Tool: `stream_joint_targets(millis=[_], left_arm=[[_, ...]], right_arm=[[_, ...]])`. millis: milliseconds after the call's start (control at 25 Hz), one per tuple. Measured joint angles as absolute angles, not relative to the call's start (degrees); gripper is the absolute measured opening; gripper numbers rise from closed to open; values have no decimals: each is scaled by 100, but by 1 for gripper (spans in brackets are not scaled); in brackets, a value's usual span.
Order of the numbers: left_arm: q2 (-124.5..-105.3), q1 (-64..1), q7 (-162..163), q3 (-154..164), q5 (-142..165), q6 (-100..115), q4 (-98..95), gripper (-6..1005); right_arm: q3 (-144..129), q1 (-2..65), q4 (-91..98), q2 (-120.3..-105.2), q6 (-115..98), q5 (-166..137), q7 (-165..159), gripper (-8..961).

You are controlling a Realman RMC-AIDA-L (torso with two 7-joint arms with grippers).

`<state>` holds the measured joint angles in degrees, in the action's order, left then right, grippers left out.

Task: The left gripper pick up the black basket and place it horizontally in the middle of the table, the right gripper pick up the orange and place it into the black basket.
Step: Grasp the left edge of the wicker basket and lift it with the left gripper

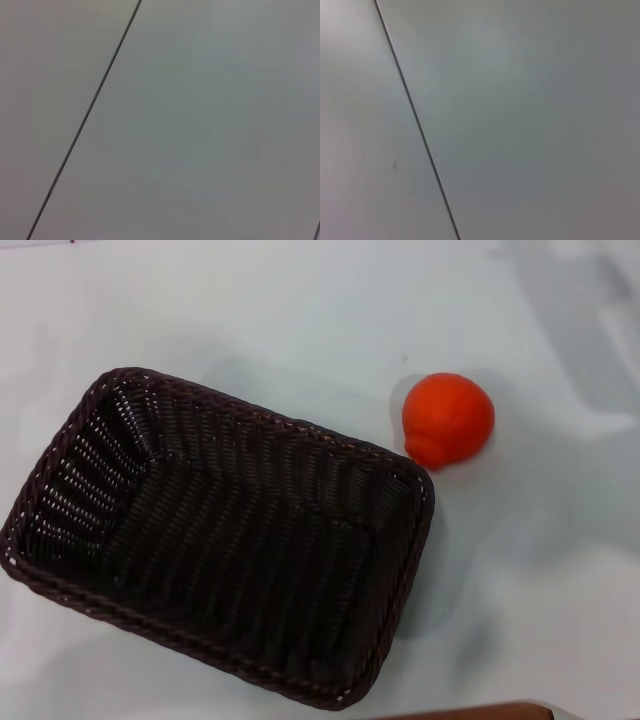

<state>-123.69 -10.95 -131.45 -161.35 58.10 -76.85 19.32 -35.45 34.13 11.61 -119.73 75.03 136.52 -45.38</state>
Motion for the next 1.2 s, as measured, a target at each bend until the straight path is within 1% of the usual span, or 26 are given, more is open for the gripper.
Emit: stream_joint_targets(millis=[240,480,760,840,1040,1200], left_arm=[[-12375,-1034,-13095,-16087,5811,-7873,1942,810],[-12370,-914,-12969,-16034,5871,-7969,1991,807],[-12323,-688,-12363,-15511,5941,-7940,2559,802],[-12273,-682,-12237,-15459,6066,-7909,2659,801],[-12065,-703,-11241,-15401,6727,-7909,3173,799],[-12000,-611,-10131,-15393,7474,-7963,4205,799]], right_arm=[[-3544,3531,1117,-11989,7292,13651,-4474,938],[-3537,3520,1141,-11980,7391,13650,-4518,933],[-3532,3477,1130,-11979,7382,13649,-4551,929],[-3532,3478,1129,-11979,7382,13649,-4569,927],[-3532,3464,1061,-11980,7260,13649,-4549,924],[-3504,3435,1117,-11956,7319,13650,-4591,921]])
